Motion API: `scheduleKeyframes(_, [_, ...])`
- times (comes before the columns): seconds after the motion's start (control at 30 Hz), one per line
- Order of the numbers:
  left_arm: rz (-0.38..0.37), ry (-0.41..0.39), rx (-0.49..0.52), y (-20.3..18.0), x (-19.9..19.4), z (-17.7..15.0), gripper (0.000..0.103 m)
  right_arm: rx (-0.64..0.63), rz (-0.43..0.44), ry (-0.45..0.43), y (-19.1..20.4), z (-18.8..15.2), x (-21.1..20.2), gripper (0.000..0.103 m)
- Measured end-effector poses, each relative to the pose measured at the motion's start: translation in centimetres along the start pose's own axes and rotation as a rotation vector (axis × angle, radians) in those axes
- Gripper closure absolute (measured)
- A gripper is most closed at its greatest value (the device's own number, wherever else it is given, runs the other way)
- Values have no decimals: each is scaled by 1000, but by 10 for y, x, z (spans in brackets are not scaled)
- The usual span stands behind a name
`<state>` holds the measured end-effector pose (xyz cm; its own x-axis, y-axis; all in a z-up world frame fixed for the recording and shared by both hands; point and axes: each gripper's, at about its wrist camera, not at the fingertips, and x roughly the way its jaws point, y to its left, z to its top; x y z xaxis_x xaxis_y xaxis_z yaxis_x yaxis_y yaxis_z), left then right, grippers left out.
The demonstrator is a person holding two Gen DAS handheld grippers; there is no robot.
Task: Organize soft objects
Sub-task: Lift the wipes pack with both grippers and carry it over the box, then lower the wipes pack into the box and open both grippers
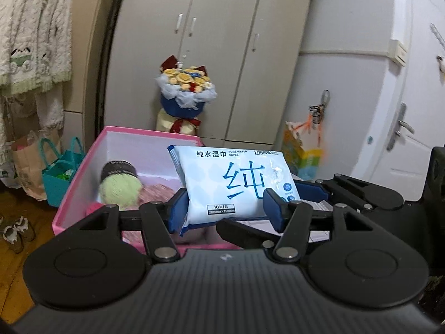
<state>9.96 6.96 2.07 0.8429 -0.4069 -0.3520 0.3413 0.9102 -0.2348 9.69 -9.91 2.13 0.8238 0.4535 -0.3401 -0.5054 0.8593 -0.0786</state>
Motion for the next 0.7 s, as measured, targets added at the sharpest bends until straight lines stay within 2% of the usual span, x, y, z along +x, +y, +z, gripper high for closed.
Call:
scheduleKeyframes(0.2, [7,29,-76,38,33,22,46,7,44,21,-10,12,49,18])
scheduleKeyframes(0.4, [11,101,-168,76,80,38,46,1,83,77,-27,18,97,18])
scheduleKeyframes(0.53, [12,153,-234,95,106,40,46,-17,101,136,-39,19,126,21])
scheduleKeyframes(0.7, [16,172,-268,102,118,37,46,-14,94,175,-48,13,145,22])
